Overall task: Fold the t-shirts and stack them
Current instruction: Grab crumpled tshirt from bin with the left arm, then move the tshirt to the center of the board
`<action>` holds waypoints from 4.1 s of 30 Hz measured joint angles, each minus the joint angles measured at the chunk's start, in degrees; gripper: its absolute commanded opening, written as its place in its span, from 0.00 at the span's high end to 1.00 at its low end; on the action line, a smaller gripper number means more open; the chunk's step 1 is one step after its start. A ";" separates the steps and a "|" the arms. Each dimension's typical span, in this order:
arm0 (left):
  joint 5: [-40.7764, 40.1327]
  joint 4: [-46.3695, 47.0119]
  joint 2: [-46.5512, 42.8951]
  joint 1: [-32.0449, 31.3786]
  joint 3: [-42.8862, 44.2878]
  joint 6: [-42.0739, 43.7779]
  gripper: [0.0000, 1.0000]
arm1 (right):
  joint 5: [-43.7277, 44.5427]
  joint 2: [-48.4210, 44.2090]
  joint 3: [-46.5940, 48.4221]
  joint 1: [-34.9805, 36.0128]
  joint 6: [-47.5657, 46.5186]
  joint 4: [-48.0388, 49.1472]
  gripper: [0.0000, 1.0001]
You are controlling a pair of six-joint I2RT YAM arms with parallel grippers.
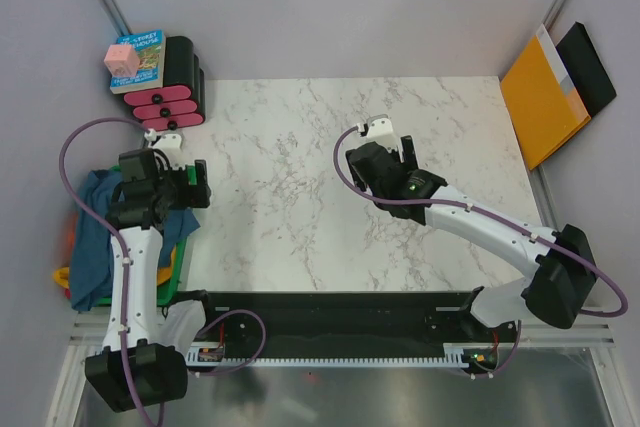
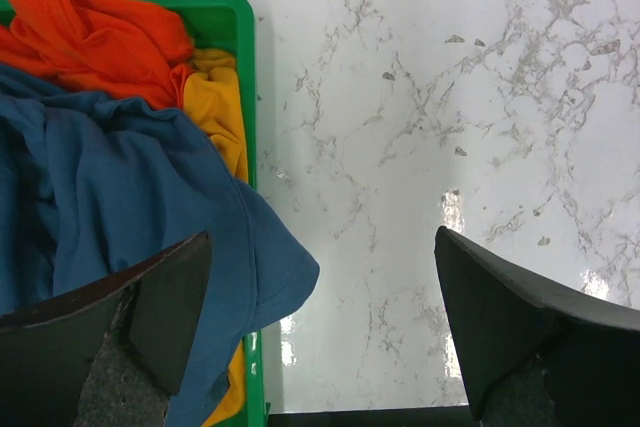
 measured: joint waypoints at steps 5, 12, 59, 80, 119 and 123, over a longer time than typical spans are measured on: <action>-2.71 -0.13 -1.09 0.00 -0.44 0.02 0.00 | -0.44 0.04 0.00 0.00 0.66 0.50 0.02; -5.55 -0.09 -1.81 -0.02 -0.44 0.00 0.00 | -0.35 0.33 0.00 0.00 1.81 0.72 0.02; -10.54 8.55 15.61 25.27 -0.39 1.88 0.77 | 1.84 2.38 -2.10 0.00 5.46 2.60 0.02; 1.29 0.46 13.03 17.53 23.12 1.64 0.98 | 1.62 4.66 -1.66 0.00 6.05 2.60 0.02; -23.15 -2.95 46.86 -37.55 53.33 9.66 0.95 | 2.43 -1.73 -4.02 0.00 9.49 -1.07 0.02; -24.33 0.04 51.84 -34.49 53.37 9.44 0.72 | 0.26 0.57 -4.02 0.00 10.10 -1.14 0.02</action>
